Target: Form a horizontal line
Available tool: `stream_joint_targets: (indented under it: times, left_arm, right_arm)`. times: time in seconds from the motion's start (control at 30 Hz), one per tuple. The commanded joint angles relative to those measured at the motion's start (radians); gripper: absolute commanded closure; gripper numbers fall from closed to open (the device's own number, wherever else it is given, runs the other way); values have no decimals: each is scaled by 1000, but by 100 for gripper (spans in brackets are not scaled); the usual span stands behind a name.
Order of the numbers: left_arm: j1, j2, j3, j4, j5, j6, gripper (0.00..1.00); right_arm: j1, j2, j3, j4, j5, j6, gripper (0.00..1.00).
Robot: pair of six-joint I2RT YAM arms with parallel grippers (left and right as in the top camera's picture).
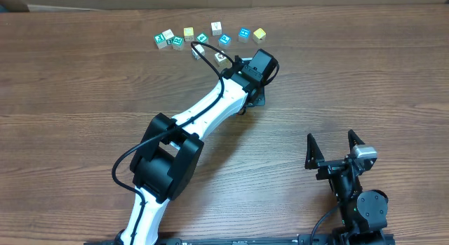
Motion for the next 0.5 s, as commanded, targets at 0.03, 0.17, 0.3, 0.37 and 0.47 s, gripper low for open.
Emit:
stream_joint_targets:
  times: [0.03, 0.17, 0.3, 0.37, 0.47]
  left_arm:
    - [-3, 12, -27, 5, -20, -9, 96]
    - [-4, 12, -47, 5, -30, -24, 96]
    - [-6, 12, -53, -1, -79, -55, 96]
    - [-6, 12, -53, -3, -84, -58, 96]
    - [-6, 12, -54, -14, -105, -87, 96]
  right_arm:
    - [-5, -11, -11, 5, -1, -1, 0]
    - [-5, -11, -11, 5, -1, -1, 0]
    - [-5, -11, -11, 5, -1, -1, 0]
    - [-5, -11, -11, 5, -1, -1, 0]
    - [-5, -11, -11, 5, -1, -1, 0]
